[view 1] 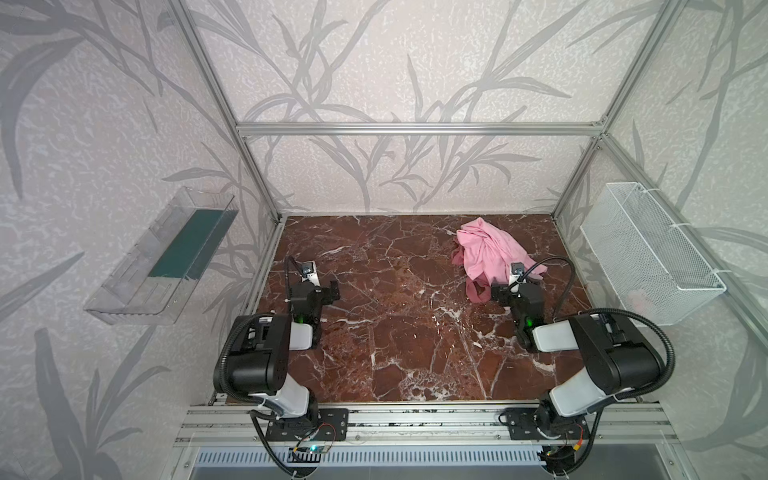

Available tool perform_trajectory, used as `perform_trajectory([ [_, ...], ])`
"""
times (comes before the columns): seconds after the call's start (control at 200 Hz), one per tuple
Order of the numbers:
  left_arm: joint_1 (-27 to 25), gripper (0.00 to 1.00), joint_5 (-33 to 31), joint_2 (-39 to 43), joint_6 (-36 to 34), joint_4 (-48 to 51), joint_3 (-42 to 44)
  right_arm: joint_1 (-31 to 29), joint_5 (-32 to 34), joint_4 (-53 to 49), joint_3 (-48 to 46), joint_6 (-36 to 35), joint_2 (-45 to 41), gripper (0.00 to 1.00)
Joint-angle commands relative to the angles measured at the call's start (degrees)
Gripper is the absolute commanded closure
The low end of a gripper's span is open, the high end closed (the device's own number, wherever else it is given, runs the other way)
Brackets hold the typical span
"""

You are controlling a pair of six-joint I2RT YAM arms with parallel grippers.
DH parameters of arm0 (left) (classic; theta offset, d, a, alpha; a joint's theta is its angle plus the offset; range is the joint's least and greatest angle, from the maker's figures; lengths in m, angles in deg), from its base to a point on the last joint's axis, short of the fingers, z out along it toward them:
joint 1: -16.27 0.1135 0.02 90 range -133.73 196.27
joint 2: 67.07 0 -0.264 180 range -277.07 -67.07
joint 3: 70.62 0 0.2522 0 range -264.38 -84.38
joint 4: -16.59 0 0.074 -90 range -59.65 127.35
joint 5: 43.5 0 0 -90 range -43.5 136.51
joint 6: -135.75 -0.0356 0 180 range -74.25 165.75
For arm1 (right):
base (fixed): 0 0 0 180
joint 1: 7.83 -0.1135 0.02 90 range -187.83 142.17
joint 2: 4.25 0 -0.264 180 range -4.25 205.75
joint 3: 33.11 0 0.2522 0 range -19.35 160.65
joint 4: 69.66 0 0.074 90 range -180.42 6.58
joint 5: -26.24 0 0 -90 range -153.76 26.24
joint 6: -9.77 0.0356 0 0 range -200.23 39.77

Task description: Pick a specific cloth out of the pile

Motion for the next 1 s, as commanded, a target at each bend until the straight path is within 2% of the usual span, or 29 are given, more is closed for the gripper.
perform_trajectory([
  [0.0, 0.2, 0.01, 0.2, 0.4, -0.9, -0.3, -0.9, 0.1, 0.5, 1.2, 0.5, 0.4, 0.2, 0.01],
  [0.995, 0.7, 0.01, 1.4, 0.5, -0.2, -0.3, -1.0, 0.5, -0.4, 0.7, 0.7, 0.7, -0.1, 0.01],
])
